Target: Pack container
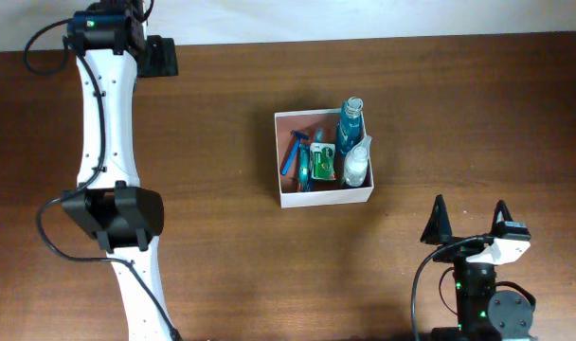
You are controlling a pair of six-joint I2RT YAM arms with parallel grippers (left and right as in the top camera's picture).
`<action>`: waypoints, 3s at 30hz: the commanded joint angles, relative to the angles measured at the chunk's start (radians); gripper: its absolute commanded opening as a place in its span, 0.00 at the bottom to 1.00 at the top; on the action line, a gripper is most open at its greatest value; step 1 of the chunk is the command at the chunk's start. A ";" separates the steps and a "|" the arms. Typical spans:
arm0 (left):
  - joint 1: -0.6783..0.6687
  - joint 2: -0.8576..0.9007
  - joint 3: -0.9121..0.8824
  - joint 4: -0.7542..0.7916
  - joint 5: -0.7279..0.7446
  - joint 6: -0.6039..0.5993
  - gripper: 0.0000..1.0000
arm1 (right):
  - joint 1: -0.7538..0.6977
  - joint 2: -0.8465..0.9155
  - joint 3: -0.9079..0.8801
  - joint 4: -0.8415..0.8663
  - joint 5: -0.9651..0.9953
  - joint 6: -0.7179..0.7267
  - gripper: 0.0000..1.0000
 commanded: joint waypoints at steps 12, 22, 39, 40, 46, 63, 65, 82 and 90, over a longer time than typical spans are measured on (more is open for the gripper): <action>0.003 -0.004 0.012 0.000 0.007 0.005 1.00 | -0.006 -0.011 -0.193 0.232 -0.032 -0.003 0.98; 0.003 -0.004 0.012 0.000 0.007 0.005 1.00 | -0.006 -0.011 -0.193 0.140 -0.068 0.012 0.98; 0.003 -0.004 0.012 0.000 0.007 0.005 0.99 | -0.006 -0.011 -0.193 0.074 -0.117 0.012 0.98; 0.003 -0.004 0.012 0.000 0.007 0.005 0.99 | -0.006 -0.011 -0.193 0.074 -0.117 0.012 0.98; 0.003 -0.004 0.012 0.000 0.007 0.005 0.99 | -0.006 -0.011 -0.193 0.074 -0.117 0.012 0.98; 0.003 -0.004 0.012 0.000 0.007 0.005 1.00 | -0.006 -0.011 -0.193 0.074 -0.117 0.012 0.98; 0.003 -0.004 0.012 0.000 0.007 0.005 0.99 | -0.006 -0.011 -0.193 0.074 -0.117 0.012 0.98; 0.003 -0.004 0.012 -0.027 -0.006 0.014 0.99 | -0.006 -0.011 -0.193 0.074 -0.117 0.012 0.98; 0.000 -0.066 -0.013 -0.031 -0.089 0.061 0.99 | -0.006 -0.011 -0.193 0.074 -0.117 0.012 0.98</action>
